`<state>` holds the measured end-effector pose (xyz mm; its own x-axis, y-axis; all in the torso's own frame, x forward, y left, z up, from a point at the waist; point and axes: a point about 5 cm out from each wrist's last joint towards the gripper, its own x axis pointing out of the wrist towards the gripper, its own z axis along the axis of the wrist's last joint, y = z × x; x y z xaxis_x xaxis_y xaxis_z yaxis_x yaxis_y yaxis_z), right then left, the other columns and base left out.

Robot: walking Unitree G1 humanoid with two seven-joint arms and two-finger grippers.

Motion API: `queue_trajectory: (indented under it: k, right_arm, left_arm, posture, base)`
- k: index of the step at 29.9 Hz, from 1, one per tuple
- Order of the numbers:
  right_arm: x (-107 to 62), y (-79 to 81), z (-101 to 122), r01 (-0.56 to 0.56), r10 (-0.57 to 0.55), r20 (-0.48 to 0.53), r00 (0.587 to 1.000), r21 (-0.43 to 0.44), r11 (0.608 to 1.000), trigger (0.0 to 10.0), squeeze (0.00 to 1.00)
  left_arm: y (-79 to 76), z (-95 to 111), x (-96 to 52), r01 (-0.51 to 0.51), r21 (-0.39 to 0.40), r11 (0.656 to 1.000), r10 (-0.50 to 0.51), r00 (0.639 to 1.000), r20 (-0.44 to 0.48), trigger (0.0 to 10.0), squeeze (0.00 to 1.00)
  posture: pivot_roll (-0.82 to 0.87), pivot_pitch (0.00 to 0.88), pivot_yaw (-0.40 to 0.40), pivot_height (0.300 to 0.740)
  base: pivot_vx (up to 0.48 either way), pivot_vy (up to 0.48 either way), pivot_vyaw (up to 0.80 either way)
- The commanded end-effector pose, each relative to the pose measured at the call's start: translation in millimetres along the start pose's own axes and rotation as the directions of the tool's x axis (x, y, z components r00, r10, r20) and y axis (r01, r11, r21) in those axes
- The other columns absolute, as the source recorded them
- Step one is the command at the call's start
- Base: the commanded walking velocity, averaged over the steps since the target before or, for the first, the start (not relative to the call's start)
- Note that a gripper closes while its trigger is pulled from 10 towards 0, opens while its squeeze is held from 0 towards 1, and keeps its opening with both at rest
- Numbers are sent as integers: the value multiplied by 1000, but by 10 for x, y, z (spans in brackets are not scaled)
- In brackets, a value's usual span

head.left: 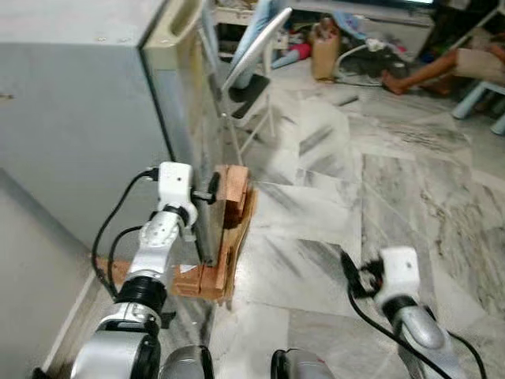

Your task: Restocking fridge

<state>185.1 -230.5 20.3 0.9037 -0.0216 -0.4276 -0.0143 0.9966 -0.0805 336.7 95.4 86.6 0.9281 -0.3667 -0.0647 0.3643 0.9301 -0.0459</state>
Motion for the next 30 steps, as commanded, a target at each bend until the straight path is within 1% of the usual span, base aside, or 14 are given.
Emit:
queue_trajectory:
  k: [1, 2, 3, 4, 6, 7, 8, 9, 12, 15, 16, 17, 24, 30]
  right_arm:
    - [-23, -40, -40, 12, -11, -23, 1000, 16, 1000, 10000, 0]
    - [-23, -40, -40, 12, -11, -23, 1000, 16, 1000, 10000, 0]
    - [-29, -49, -65, 15, -14, -29, 999, 20, 1000, 10000, 0]
    - [-27, -46, -77, 14, -13, -31, 999, 24, 1000, 10000, 0]
    - [-12, -28, -78, 11, -10, -27, 1000, 29, 1000, 10000, 0]
    - [-6, -14, -73, 8, -8, -24, 1000, 28, 1000, 10000, 0]
    - [-1, -2, -67, 6, -6, -21, 1000, 27, 1000, 10000, 0]
    - [3, 8, -64, 6, -5, -20, 1000, 28, 1000, 10000, 0]
    - [20, 33, -62, -1, 2, -19, 1000, 34, 999, 10000, 0]
    - [61, 59, -41, -20, 21, -8, 1000, 40, 999, 10000, 0]
    - [61, 59, -41, -20, 21, -8, 1000, 40, 999, 10000, 0]
    - [84, 69, -21, -26, 26, 2, 1000, 41, 999, 10000, 0]
    - [172, 136, 222, -54, 53, 123, 991, 8, 998, 10000, 0]
    - [244, 222, 402, -81, 80, 187, 979, -2, 997, 10000, 0]
  left_arm:
    - [-786, 310, 162, 356, 69, 932, -361, 927, 97, 10000, 0]
    - [-786, 310, 162, 356, 69, 932, -361, 927, 97, 10000, 0]
    - [-1011, 342, 131, 465, 60, 883, -469, 877, 108, 10000, 0]
    - [-1325, 391, 44, 600, 65, 797, -603, 788, 123, 10000, 0]
    - [-1702, 467, -112, 736, 58, 674, -735, 662, 149, 10000, 0]
    - [-1806, 501, -156, 763, 55, 644, -760, 630, 161, 10000, 0]
    - [-1834, 521, -158, 763, 57, 644, -759, 628, 169, 10000, 0]
    - [-1805, 526, -128, 744, 57, 666, -740, 650, 173, 10000, 0]
    - [-1485, 474, 17, 633, 43, 773, -631, 760, 154, 10000, 0]
    - [-1007, 453, 62, 501, 48, 864, -502, 853, 142, 10000, 0]
    - [-1007, 453, 62, 501, 48, 864, -502, 853, 142, 10000, 0]
    - [-820, 447, 23, 453, 55, 890, -456, 881, 130, 10000, 0]
    - [-276, 250, -177, 247, 65, 967, -253, 963, 90, 10000, 0]
    - [-103, 82, -418, 164, 55, 985, -167, 985, 40, 10000, 0]
  posture:
    - [-130, 88, -13, 740]
    - [-130, 88, -13, 740]
    - [-133, 87, -8, 740]
    - [-138, 88, -2, 740]
    - [-142, 89, 3, 740]
    - [-142, 89, 6, 740]
    - [-141, 89, 8, 740]
    - [-139, 89, 9, 740]
    - [-129, 86, 10, 740]
    - [-111, 82, 10, 740]
    - [-111, 82, 10, 740]
    - [-111, 82, 10, 740]
    - [-94, 75, 14, 740]
    - [-76, 72, 12, 740]
  base:
    - [0, 0, 0]
    - [0, 0, 0]
    - [0, 0, 0]
    - [0, 0, 0]
    - [0, 0, 0]
    - [0, 0, 0]
    - [0, 0, 0]
    - [0, 0, 0]
    - [0, 0, 0]
    - [0, 0, 0]
    - [0, 0, 0]
    - [0, 0, 0]
    - [0, 0, 0]
    - [183, -304, 0]
